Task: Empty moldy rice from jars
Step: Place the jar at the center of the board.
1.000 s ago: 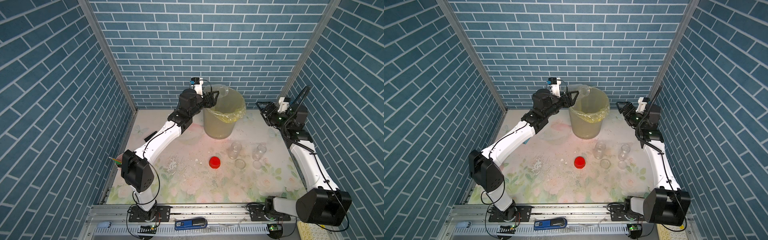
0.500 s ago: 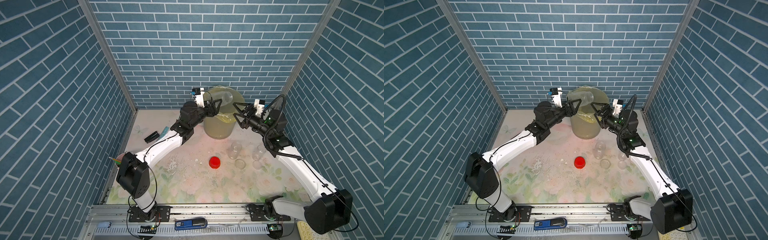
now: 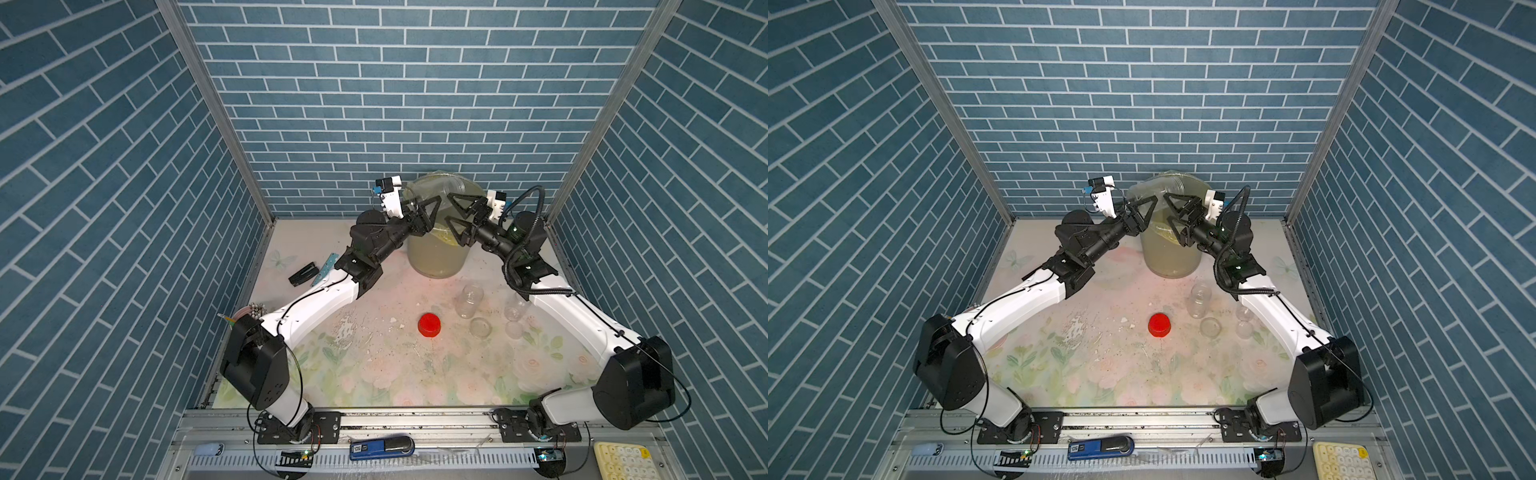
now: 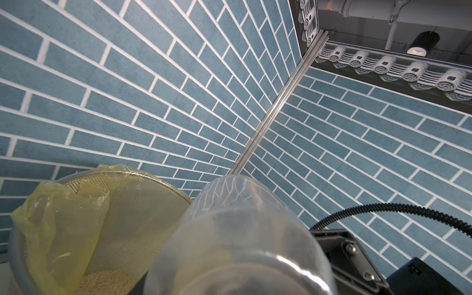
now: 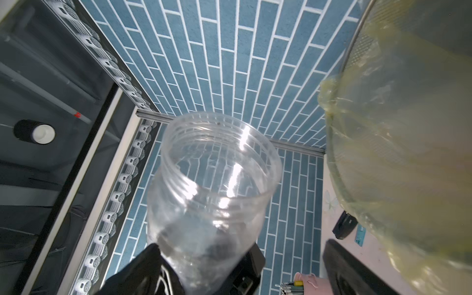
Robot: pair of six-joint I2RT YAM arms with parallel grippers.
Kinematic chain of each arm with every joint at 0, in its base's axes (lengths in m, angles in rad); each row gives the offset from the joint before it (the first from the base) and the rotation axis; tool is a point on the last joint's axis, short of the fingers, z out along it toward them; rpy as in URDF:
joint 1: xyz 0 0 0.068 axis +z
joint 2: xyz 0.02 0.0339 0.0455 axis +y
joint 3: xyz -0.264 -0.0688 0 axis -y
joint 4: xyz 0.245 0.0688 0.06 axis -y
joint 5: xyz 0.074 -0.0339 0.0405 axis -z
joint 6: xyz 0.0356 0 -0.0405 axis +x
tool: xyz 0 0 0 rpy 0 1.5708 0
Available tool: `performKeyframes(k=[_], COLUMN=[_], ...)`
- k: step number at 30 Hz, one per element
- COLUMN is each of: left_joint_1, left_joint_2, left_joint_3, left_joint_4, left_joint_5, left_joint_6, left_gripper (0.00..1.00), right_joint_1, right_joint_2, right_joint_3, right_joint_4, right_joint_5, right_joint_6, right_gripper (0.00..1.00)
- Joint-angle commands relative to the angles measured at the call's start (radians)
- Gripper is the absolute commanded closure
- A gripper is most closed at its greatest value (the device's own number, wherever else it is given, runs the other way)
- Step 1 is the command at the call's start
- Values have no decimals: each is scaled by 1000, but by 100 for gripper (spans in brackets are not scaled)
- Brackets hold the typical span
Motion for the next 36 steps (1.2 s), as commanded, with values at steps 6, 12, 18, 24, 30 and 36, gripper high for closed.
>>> performKeyframes(k=[6, 12, 18, 24, 30, 36], left_joint_1=[-15, -27, -27, -27, -27, -27], left_joint_2=[-16, -12, -25, -42, -94, -181], left_joint_3=[-36, -45, -64, -100, -151, -200], left_joint_4=[79, 87, 92, 98, 61, -32], left_joint_5=[47, 69, 72, 62, 10, 13], left_joint_6=[-11, -17, -16, -18, 2, 54], left_gripper=[77, 75, 71, 39, 1, 0], right_joint_1=[27, 43, 57, 66, 70, 72], right_joint_2=[50, 90, 84, 49, 17, -3], right_joint_3=[66, 99, 95, 64, 83, 142], right_joint_4=[131, 170, 128, 44, -124, -298], right_joint_5=[18, 45, 48, 79, 82, 98], right_joint_6=[91, 112, 87, 0, -179, -420], right_gripper=[1, 4, 13, 33, 48, 55])
